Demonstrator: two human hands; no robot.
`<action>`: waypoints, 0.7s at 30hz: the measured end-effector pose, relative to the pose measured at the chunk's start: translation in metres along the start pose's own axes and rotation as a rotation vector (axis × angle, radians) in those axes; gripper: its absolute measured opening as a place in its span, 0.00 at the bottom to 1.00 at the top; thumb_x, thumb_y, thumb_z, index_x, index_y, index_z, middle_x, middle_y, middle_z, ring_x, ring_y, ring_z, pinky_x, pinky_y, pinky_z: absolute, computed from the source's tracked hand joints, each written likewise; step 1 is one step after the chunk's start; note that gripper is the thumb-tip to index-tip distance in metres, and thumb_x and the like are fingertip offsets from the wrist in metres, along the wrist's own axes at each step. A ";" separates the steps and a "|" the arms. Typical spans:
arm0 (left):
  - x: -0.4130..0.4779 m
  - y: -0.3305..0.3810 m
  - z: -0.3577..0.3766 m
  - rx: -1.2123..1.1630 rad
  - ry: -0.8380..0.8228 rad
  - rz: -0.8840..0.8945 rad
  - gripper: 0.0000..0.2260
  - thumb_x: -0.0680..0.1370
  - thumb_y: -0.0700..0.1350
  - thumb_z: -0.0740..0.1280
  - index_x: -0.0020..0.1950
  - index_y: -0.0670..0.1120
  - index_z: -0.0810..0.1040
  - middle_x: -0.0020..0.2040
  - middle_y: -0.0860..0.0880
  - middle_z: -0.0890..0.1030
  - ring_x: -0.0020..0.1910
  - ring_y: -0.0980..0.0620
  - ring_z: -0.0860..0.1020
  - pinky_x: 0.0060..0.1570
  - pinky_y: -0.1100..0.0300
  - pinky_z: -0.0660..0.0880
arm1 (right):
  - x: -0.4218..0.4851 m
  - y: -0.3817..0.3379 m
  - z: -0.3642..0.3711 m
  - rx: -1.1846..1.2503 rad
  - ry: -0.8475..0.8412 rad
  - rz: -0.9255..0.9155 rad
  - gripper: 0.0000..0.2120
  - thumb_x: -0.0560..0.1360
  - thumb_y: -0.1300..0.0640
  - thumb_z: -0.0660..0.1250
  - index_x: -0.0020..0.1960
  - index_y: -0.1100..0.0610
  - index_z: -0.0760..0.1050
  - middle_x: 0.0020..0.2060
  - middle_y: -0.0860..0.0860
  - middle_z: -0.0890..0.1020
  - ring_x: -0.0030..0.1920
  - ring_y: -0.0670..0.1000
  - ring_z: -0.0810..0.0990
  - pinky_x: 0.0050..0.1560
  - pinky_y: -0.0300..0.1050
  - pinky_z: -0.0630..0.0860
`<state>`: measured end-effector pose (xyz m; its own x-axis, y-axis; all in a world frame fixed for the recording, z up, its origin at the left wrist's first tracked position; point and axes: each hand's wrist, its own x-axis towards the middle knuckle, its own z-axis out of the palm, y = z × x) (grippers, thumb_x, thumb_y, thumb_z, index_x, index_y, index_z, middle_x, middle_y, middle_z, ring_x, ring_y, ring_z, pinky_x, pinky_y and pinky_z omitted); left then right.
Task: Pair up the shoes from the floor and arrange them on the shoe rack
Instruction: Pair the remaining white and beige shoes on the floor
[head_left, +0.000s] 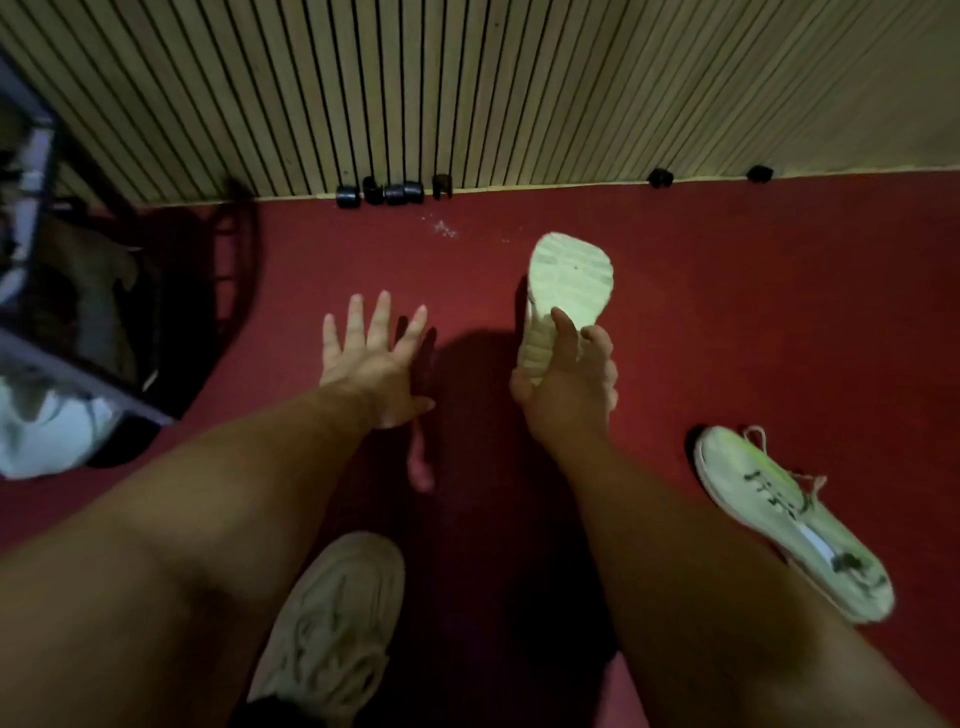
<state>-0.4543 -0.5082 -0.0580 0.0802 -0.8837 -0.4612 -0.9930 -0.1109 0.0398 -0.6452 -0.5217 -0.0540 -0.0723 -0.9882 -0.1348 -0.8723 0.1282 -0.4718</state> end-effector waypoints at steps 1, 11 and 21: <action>-0.015 -0.002 0.000 -0.014 0.019 -0.003 0.47 0.73 0.65 0.65 0.75 0.57 0.31 0.75 0.44 0.30 0.73 0.40 0.30 0.71 0.40 0.34 | -0.015 -0.002 -0.002 -0.020 0.011 -0.041 0.37 0.72 0.47 0.67 0.75 0.42 0.51 0.73 0.52 0.51 0.68 0.58 0.61 0.66 0.56 0.65; -0.188 -0.088 0.004 0.310 0.083 -0.005 0.49 0.71 0.66 0.64 0.74 0.55 0.29 0.75 0.43 0.31 0.74 0.39 0.32 0.71 0.41 0.36 | -0.160 -0.051 0.009 0.126 0.110 -0.188 0.34 0.69 0.53 0.69 0.73 0.49 0.62 0.70 0.58 0.62 0.61 0.61 0.68 0.62 0.49 0.67; -0.276 -0.170 0.004 0.505 0.068 -0.039 0.49 0.72 0.65 0.65 0.74 0.54 0.29 0.76 0.43 0.34 0.74 0.40 0.33 0.71 0.41 0.37 | -0.243 -0.086 0.013 0.028 0.027 -0.310 0.39 0.70 0.49 0.69 0.76 0.46 0.52 0.72 0.55 0.53 0.68 0.59 0.62 0.66 0.54 0.61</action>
<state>-0.3081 -0.2433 0.0591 0.1070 -0.9126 -0.3945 -0.9057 0.0742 -0.4174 -0.5467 -0.2913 0.0079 0.1818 -0.9824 0.0419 -0.8413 -0.1775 -0.5105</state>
